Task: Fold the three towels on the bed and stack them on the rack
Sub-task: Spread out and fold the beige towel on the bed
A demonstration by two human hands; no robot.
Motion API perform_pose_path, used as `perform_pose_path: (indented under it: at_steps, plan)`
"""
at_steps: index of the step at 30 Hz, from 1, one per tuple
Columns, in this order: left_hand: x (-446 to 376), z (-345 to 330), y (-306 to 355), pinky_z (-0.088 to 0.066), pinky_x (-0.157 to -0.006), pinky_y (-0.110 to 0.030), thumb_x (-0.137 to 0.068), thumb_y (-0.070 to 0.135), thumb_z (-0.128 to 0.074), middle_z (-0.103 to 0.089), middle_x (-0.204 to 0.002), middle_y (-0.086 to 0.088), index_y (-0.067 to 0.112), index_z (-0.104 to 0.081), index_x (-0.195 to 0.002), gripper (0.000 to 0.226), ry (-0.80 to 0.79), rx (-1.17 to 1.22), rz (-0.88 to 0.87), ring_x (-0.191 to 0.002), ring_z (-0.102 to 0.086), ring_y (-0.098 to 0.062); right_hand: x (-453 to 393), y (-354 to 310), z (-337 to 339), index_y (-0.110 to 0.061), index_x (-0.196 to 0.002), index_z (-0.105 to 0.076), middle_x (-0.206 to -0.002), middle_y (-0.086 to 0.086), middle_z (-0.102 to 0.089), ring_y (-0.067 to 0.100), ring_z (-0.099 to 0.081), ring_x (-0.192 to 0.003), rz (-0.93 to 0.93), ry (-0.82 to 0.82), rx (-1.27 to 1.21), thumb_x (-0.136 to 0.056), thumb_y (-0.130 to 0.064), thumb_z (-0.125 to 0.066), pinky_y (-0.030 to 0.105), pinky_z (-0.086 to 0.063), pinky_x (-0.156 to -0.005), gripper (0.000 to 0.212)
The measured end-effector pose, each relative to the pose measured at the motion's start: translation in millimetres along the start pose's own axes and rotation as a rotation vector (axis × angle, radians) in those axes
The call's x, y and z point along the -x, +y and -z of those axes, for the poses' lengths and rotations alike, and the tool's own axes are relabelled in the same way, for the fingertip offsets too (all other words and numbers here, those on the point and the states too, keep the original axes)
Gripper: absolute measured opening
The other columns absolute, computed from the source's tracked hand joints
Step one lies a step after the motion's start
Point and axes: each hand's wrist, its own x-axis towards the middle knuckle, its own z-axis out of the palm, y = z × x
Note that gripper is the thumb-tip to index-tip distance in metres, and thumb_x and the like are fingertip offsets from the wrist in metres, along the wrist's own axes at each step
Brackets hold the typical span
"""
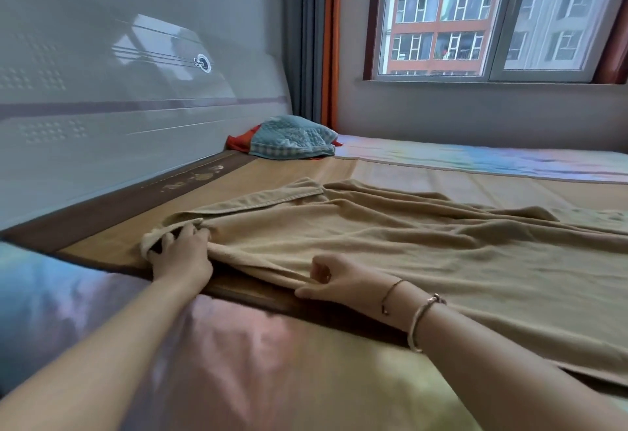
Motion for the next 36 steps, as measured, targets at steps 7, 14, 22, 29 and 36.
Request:
perform_pose_path:
  at_steps: [7,14,22,29,36]
  plan:
    - [23.0,11.3,-23.7,-0.048,-0.084,-0.045,-0.082,-0.001,-0.046,-0.043,-0.129,-0.009,0.015,-0.050,-0.121,0.041,0.276,0.219,-0.069,-0.111,-0.048,-0.034,-9.1,-8.7,-8.4,-0.026,-0.071,-0.058,-0.084,-0.005,-0.054,0.017,-0.049,-0.090,0.007,0.118,0.041,-0.094,-0.036,-0.049,0.030,-0.038,-0.076,0.027]
    - [-2.8,11.2,-73.7,-0.044,-0.076,-0.039,-0.088,0.033,-0.063,-0.051,-0.122,-0.015,0.007,-0.046,-0.119,0.044,0.181,0.486,0.236,-0.108,-0.055,-0.034,-50.4,-46.0,-38.1,-0.026,-0.110,-0.059,-0.104,-0.010,-0.056,0.012,-0.054,-0.103,0.046,0.127,-0.027,-0.083,-0.045,-0.064,0.025,-0.042,-0.086,0.033]
    - [-46.0,7.4,-80.7,-0.046,-0.086,-0.037,-0.080,0.027,-0.069,-0.046,-0.124,-0.003,0.025,-0.054,-0.119,0.042,0.290,0.327,0.051,-0.110,-0.050,-0.029,-135.3,-81.8,-71.2,-0.025,-0.120,-0.055,-0.101,-0.006,-0.053,0.009,-0.050,-0.089,0.120,0.057,-0.091,-0.084,-0.023,-0.062,0.019,-0.038,-0.077,0.037]
    - [-71.1,27.6,-94.8,-0.039,-0.056,-0.031,-0.077,0.015,-0.061,-0.058,-0.069,-0.002,0.016,-0.047,-0.069,0.016,0.272,0.385,0.015,-0.072,-0.056,-0.027,-158.8,-116.0,-73.5,-0.009,-0.080,-0.070,-0.064,0.007,-0.063,0.011,-0.055,-0.057,0.112,-0.109,-0.464,-0.099,-0.030,-0.041,0.023,-0.043,-0.060,0.041]
    - [-63.7,24.3,-161.1,-0.044,-0.089,-0.042,-0.085,0.032,-0.061,-0.051,-0.129,-0.013,0.007,-0.049,-0.120,0.045,0.215,0.261,0.509,-0.115,-0.050,-0.038,-176.9,-102.0,-74.9,-0.016,-0.090,-0.068,-0.088,-0.001,-0.059,0.015,-0.053,-0.085,0.120,0.294,-0.118,-0.093,-0.026,-0.046,0.033,-0.044,-0.077,0.024]
